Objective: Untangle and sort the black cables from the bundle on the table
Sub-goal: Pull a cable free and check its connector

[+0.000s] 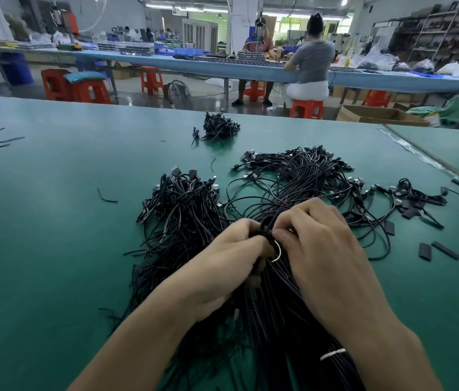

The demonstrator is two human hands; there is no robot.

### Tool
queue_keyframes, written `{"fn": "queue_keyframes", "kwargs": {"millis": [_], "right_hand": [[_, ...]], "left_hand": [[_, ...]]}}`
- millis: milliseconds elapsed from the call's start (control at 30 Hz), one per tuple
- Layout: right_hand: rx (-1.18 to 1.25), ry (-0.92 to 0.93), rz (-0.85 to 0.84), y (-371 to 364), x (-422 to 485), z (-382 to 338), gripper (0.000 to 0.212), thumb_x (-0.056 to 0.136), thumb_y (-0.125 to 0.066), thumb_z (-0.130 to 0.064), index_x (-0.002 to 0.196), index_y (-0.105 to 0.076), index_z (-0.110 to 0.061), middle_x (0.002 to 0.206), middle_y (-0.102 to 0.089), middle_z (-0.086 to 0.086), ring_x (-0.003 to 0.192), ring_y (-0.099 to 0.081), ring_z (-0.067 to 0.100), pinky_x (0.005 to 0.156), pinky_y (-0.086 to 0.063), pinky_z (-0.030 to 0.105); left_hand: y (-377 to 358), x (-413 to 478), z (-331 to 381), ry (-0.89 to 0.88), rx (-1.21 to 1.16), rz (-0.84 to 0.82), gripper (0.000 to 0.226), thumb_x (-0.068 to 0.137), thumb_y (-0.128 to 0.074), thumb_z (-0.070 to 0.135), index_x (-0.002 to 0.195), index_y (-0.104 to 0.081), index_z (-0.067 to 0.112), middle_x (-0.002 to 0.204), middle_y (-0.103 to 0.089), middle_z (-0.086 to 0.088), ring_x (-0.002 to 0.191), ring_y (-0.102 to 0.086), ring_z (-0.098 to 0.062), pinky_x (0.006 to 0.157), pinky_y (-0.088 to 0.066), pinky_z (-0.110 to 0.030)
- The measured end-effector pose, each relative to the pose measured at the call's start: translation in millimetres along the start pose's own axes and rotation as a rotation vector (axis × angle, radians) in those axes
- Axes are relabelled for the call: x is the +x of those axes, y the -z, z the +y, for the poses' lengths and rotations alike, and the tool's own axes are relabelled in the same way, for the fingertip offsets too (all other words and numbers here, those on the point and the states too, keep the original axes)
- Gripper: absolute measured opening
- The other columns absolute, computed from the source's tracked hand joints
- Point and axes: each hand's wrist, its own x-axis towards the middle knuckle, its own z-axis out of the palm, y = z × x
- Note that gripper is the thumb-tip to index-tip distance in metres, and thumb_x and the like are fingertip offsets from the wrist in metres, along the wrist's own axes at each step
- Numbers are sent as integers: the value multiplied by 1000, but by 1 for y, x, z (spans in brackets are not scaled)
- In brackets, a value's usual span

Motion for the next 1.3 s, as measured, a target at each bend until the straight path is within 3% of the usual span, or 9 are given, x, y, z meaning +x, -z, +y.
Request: {"fn": "queue_keyframes", "kwargs": {"millis": [133, 300, 467, 567, 700, 867, 967, 1100, 1300], "right_hand": [[71, -50, 129, -9, 2, 2, 15, 94, -50, -29, 89, -62, -21, 95, -54, -9, 89, -53, 14, 77, -44, 28], [423, -264, 156, -25, 1, -2, 16, 99, -53, -23, 85, -57, -27, 84, -56, -15, 75, -53, 2, 65, -37, 14], [867, -464, 90, -30, 4, -2, 27, 101, -53, -19, 76, -63, -17, 54, -52, -16, 49, -39, -1, 47, -33, 12], [1132, -531, 14, -29, 6, -2, 33, 101, -54, -17, 72, -71, -19, 62, -56, -9, 57, -44, 4, 53, -39, 19], [1263, -509, -98, -25, 7, -2, 40, 100, -52, -15, 69, -75, -26, 66, -60, -6, 59, -48, 4, 55, -41, 20], [1223, -498, -129, -19, 6, -2, 35, 99, -54, -21, 69, -72, -22, 59, -57, -6, 52, -46, 4, 49, -42, 19], [1084, -413, -116, -20, 4, -3, 27, 101, -53, -21, 78, -68, -16, 59, -60, -13, 53, -49, -3, 51, -42, 13], [1061, -409, -81, -21, 4, 0, 27, 102, -52, -18, 82, -69, -11, 59, -62, -12, 52, -50, -4, 50, -40, 10], [1174, -529, -67, -19, 7, 6, 31, 101, -52, -15, 73, -63, -14, 51, -55, -7, 42, -46, 2, 39, -40, 16]], "left_hand": [[-2, 0, 2, -125, -157, 15, 10, 98, -55, 2, 99, -57, 12, 76, -61, 0, 62, -57, -7, 55, -50, -21], [0, 1, -1, -449, 176, 242, 19, 87, -73, 1, 85, -63, 17, 86, -71, -1, 84, -67, -15, 86, -57, -40], [5, 1, -5, -670, 625, 581, 25, 77, -84, 25, 91, -69, 38, 82, -48, 17, 81, -50, -4, 70, -44, -26], [4, 0, -5, -746, 654, 568, 21, 83, -79, 25, 95, -68, 39, 61, -48, 14, 54, -45, -8, 53, -38, -22], [2, -2, -1, -700, 485, 439, 20, 89, -69, 16, 97, -65, 35, 76, -70, 19, 65, -67, -3, 60, -47, -10], [2, -3, 3, -635, 241, 278, 26, 91, -43, 29, 103, -65, 34, 94, -74, 4, 85, -68, -26, 78, -55, -49], [0, -3, 3, -668, 162, 220, 15, 92, -58, 34, 106, -59, 40, 104, -75, 5, 103, -70, -12, 81, -56, -29], [1, -1, -3, -678, 201, 132, 59, 95, -63, 7, 135, -41, 44, 108, -75, 7, 108, -69, -10, 91, -53, -22], [-1, 1, -6, -881, 601, 374, 27, 86, -69, 2, 98, -77, 25, 105, -65, 14, 104, -59, -11, 90, -47, -25]]}}
